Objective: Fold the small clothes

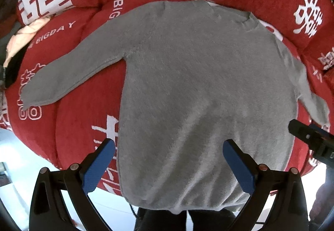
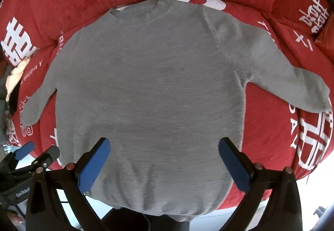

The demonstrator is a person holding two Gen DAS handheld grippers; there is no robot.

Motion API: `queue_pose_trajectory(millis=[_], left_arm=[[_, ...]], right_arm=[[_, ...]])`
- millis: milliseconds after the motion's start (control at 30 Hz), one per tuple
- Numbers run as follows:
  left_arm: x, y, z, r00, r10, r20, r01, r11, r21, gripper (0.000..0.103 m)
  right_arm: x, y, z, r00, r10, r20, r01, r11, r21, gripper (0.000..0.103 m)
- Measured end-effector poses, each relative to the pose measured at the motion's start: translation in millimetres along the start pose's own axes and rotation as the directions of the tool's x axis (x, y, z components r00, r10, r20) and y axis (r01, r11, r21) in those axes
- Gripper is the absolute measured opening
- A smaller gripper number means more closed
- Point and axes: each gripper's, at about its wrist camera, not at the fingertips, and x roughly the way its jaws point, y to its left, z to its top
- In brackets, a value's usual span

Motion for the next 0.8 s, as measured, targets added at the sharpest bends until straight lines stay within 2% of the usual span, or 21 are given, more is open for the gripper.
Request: queue_pose_trajectory(millis=[167,300,367,433,533,567,633,667,733,767,800], left_arm=[[1.8,25.6,6.6,0.998,-0.054,0.014,0.054,0.997,-0.050,0.103],[9.6,59.6,12.4,0.996,-0.085,0.026,0.088,0.987,-0.131,0.103],[15.5,82.7,15.1,0.992,-0.115,0.047,0.122,0.973,-0.196,0.103],[22.6,116.1,17.5,0.986,-0.146,0.085,0.164,0.942,-0.293,0.103],[36.3,177.5,16.6,0.971,-0.167,0.174,0.227,0.871,-0.436,0.103],[43.9,205.0,14.3,0.963,-0.173,0.209,0.256,0.830,-0.495,0.103],[56.2,240.2,11.0,0.951,-0.181,0.252,0.296,0.771,-0.563,0.103],[66.8,262.8,8.1,0.942,-0.186,0.279,0.322,0.730,-0.602,0.103],[83.5,287.0,5.7,0.930,-0.204,0.306,0.360,0.675,-0.644,0.103],[95.5,300.5,4.8,0.921,-0.221,0.322,0.386,0.637,-0.667,0.103],[102.8,307.7,5.3,0.916,-0.232,0.328,0.400,0.616,-0.679,0.103]], right_arm=[[6.1,19.1,5.5,1.000,-0.001,-0.014,0.001,1.000,-0.007,0.103],[15.9,46.4,12.9,1.000,-0.002,-0.030,0.001,0.999,-0.052,0.103],[20.5,61.5,16.4,0.999,0.012,-0.038,-0.015,0.997,-0.074,0.103],[24.6,77.9,18.9,0.999,0.026,-0.044,-0.030,0.995,-0.097,0.103],[28.7,100.1,20.3,0.997,0.060,-0.047,-0.066,0.990,-0.125,0.103],[29.7,106.8,20.0,0.996,0.069,-0.047,-0.075,0.988,-0.134,0.103],[31.5,119.7,19.1,0.996,0.080,-0.043,-0.085,0.984,-0.155,0.103],[32.5,126.4,18.4,0.996,0.080,-0.041,-0.086,0.982,-0.170,0.103],[34.9,135.7,16.9,0.996,0.082,-0.041,-0.089,0.977,-0.194,0.103],[37.3,139.5,15.5,0.996,0.082,-0.047,-0.090,0.975,-0.203,0.103],[40.8,142.9,14.8,0.995,0.082,-0.057,-0.092,0.974,-0.209,0.103]])
